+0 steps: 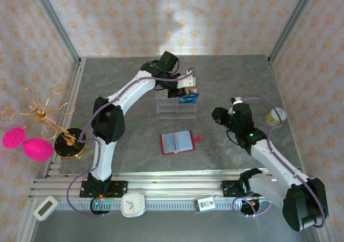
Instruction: Take the credit cards out of the card holder
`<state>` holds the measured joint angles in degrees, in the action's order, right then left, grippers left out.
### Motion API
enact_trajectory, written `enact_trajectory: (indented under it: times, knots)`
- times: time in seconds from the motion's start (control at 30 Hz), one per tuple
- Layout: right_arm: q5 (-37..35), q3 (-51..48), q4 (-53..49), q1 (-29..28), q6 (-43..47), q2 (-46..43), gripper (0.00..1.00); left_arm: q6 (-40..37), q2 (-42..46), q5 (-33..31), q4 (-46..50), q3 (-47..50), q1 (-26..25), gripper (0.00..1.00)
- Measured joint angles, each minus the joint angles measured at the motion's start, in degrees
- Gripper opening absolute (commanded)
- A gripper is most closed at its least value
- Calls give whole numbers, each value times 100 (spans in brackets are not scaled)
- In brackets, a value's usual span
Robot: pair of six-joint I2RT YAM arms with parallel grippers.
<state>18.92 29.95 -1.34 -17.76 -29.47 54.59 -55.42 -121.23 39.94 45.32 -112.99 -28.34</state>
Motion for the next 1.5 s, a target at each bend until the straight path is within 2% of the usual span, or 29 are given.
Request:
enact_trajectory:
  times: [0.4, 1.23, 1.37, 1.5]
  knots:
    - [0, 31, 11, 20, 20, 13, 25, 125, -7, -175, -328, 173, 0, 0]
    - [24, 92, 48, 35, 39, 83, 26, 291, -291, -452, -407, 284, 0, 0]
    - [63, 92, 50, 35, 33, 83, 35, 433, -291, -490, -452, 284, 2, 18]
    - [162, 92, 52, 35, 74, 83, 44, 634, -291, -492, -540, 284, 4, 23]
